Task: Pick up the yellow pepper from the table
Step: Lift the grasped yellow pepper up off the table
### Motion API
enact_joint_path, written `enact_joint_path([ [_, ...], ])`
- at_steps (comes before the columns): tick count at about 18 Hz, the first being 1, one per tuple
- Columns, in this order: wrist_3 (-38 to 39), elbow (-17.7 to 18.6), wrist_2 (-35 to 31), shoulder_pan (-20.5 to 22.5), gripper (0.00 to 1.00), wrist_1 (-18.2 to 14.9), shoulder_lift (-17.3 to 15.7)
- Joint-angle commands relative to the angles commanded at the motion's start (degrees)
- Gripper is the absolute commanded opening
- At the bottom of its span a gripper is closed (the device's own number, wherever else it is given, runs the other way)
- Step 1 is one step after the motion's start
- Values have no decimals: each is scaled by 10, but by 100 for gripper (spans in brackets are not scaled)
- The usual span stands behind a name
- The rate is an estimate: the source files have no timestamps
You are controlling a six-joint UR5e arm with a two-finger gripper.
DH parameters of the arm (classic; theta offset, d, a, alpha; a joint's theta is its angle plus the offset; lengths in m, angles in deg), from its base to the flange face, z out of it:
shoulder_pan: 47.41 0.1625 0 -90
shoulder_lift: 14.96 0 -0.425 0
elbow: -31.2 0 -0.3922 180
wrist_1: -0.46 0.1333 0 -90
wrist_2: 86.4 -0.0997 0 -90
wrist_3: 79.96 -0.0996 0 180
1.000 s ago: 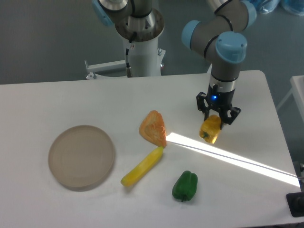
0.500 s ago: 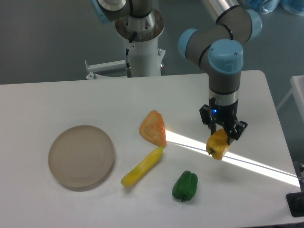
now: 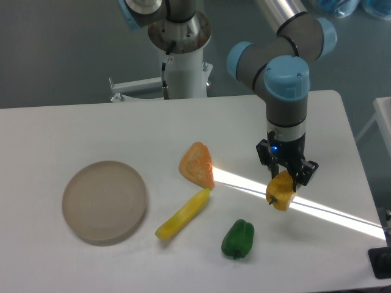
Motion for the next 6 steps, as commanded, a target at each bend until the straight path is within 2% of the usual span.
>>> enact_joint_path([
  [6, 0, 3, 0, 0, 36, 0, -1],
])
